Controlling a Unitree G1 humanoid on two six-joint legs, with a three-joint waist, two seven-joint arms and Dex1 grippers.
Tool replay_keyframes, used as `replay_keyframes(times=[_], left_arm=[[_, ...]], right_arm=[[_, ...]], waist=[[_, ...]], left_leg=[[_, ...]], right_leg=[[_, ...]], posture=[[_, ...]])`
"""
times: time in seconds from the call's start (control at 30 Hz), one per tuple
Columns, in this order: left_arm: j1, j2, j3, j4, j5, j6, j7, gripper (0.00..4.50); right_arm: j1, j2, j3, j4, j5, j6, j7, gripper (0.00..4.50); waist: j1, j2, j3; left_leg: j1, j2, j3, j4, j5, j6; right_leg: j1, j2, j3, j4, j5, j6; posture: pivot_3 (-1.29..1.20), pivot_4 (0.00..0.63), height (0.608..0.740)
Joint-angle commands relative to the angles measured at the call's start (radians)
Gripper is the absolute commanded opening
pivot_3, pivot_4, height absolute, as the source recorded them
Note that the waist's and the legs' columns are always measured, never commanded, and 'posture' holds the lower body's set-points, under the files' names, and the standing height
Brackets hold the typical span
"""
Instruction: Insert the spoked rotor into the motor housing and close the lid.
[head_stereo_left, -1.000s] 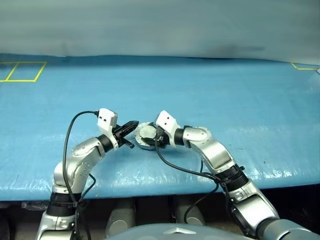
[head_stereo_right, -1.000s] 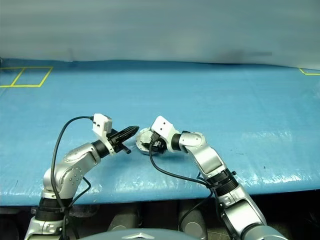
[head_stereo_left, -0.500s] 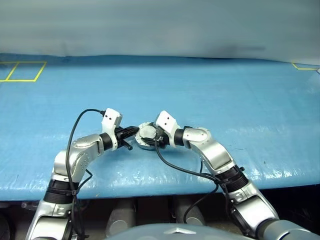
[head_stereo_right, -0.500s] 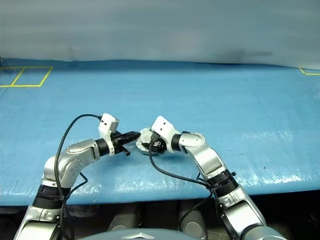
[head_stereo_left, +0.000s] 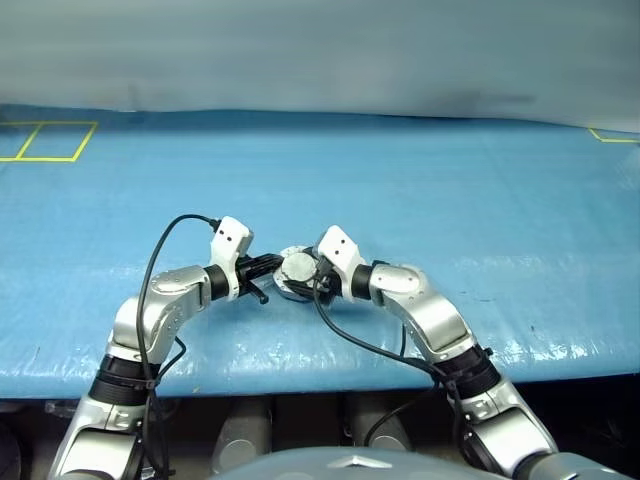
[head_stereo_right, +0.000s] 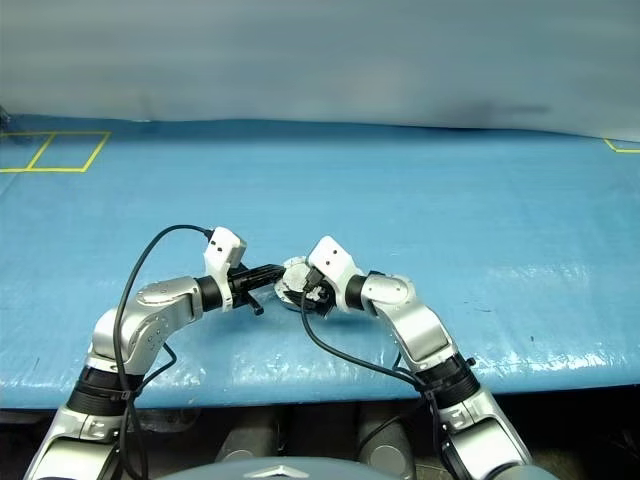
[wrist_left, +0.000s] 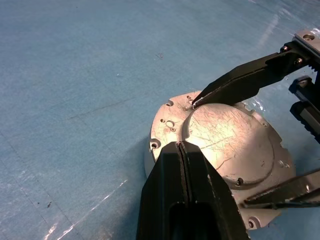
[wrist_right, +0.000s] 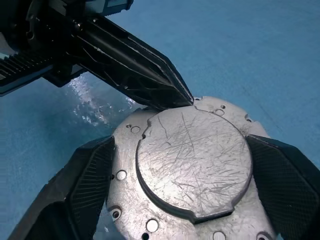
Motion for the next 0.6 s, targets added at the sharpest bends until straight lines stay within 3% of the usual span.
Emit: replay_keyframes(times=[0.03, 0.33, 0.43, 0.6], left_arm=[[0.004, 0.003, -0.024, -0.001, 0.016, 0.006, -0.012, 0.0], [0.0, 0.002, -0.029, 0.006, 0.028, -0.004, -0.025, 0.0], [-0.002, 0.001, -0.034, 0.009, 0.038, -0.01, -0.035, 0.0], [-0.001, 0.002, -0.048, 0.009, 0.052, -0.023, -0.051, 0.0]], right_arm=[[0.088, -0.02, -0.041, -0.051, 0.03, 0.041, -0.021, 4.47], [0.319, -0.017, -0.235, -0.338, 0.264, 0.197, -0.058, 4.47], [0.371, 0.051, -0.314, -0.375, 0.387, 0.293, -0.108, 4.47], [0.398, 0.252, -0.439, -0.338, 0.548, 0.409, -0.278, 4.47]], waist=[[0.002, 0.0, 0.0], [0.007, 0.0, 0.0], [0.008, 0.001, 0.0], [0.008, 0.001, 0.0]], left_leg=[[0.0, 0.0, 0.0, 0.0, 0.0, 0.0], [-0.001, 0.0, 0.0, 0.0, 0.0, 0.0], [-0.001, 0.001, 0.0, 0.0, 0.0, 0.0], [-0.002, 0.001, 0.0, 0.0, 0.0, 0.0]], right_leg=[[0.0, 0.0, 0.0, 0.0, 0.0, 0.0], [-0.002, 0.0, 0.0, 0.0, 0.0, 0.0], [-0.002, 0.0, 0.0, 0.0, 0.0, 0.0], [-0.002, -0.001, 0.0, 0.0, -0.001, -0.001]], posture=[[0.0, 0.15, 0.74], [0.0, 0.15, 0.74], [0.0, 0.15, 0.74], [0.0, 0.15, 0.74]])
